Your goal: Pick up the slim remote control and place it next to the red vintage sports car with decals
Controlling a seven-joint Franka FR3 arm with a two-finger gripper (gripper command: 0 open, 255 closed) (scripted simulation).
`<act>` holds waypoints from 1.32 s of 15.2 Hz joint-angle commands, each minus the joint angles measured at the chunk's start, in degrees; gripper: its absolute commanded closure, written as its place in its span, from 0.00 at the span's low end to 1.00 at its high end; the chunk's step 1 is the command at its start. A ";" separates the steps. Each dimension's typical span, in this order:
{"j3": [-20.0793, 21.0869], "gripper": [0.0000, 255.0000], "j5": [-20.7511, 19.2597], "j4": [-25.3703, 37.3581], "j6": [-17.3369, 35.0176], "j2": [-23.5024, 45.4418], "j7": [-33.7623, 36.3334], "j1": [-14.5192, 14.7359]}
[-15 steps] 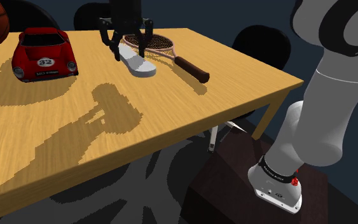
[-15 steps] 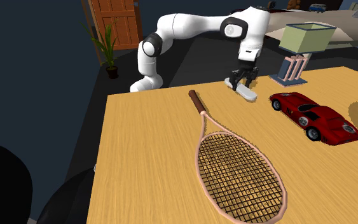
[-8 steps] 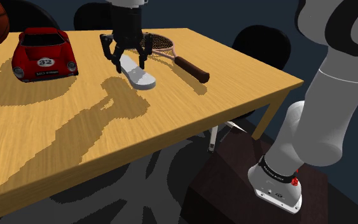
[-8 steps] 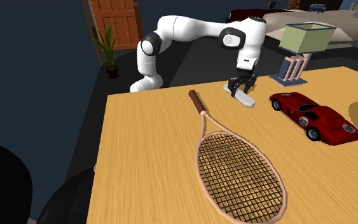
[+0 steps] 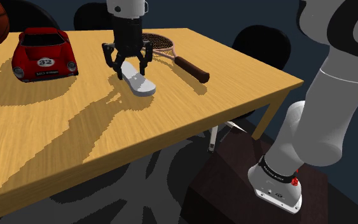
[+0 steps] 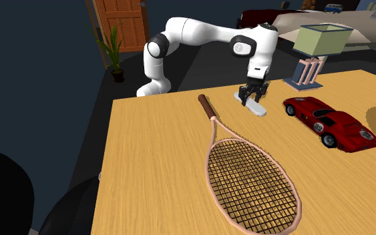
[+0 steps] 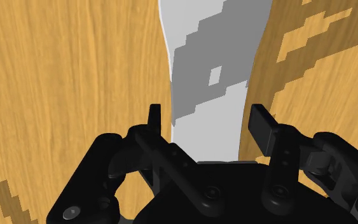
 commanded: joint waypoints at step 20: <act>0.10 0.00 -0.39 9.80 -7.96 1.83 0.24 0.25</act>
